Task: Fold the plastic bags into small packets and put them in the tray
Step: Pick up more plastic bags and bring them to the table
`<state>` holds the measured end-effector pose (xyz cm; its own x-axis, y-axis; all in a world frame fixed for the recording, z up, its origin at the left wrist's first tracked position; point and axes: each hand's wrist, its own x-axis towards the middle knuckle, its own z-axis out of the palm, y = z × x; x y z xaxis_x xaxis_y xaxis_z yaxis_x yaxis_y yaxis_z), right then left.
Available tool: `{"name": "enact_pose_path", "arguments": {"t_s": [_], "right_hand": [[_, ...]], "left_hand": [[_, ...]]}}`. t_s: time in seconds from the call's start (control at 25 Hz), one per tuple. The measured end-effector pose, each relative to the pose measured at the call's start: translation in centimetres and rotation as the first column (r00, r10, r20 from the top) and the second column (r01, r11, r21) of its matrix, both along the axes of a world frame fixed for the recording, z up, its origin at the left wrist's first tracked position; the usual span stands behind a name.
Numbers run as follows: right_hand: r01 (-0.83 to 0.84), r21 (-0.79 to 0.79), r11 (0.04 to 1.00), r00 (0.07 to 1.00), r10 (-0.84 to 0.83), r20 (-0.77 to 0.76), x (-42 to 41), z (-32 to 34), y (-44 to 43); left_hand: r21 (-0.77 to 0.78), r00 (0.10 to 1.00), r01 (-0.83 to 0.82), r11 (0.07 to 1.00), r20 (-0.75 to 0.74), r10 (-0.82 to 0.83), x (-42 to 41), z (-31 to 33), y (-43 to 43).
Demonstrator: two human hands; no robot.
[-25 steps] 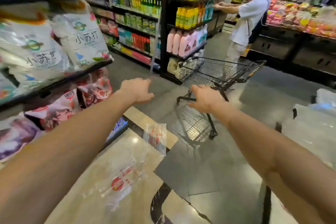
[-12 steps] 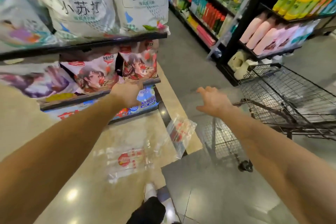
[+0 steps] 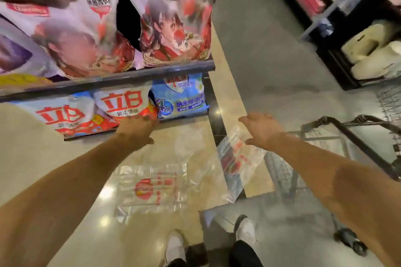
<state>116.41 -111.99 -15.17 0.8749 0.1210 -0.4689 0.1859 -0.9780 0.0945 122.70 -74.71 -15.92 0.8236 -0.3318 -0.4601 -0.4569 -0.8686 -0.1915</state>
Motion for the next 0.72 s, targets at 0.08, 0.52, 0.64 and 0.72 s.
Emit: {"name": "enact_pose_path", "arguments": {"t_s": [0.08, 0.52, 0.64, 0.72], "right_hand": [[-0.070, -0.034, 0.997, 0.997, 0.069, -0.018, 2.3, -9.0, -1.0], [-0.285, -0.117, 0.951, 0.958, 0.283, -0.040, 10.5, -47.6, -4.2], [-0.345, -0.129, 0.930, 0.938, 0.339, -0.068, 12.1, -54.2, -3.7], [-0.383, -0.143, 0.913, 0.924, 0.375, -0.077, 12.8, -57.1, -3.4]], "left_hand": [[0.052, 1.000, 0.023, 0.998, 0.000, -0.023, 0.6, -9.3, -0.3], [0.220, 0.989, 0.054, 0.974, -0.148, -0.021, 1.3, -50.0, 3.6], [0.218, 0.987, 0.057, 0.974, -0.157, -0.023, 0.9, -56.3, 3.9], [0.206, 0.989, 0.050, 0.977, -0.146, -0.020, 0.9, -58.6, 4.1]]}}
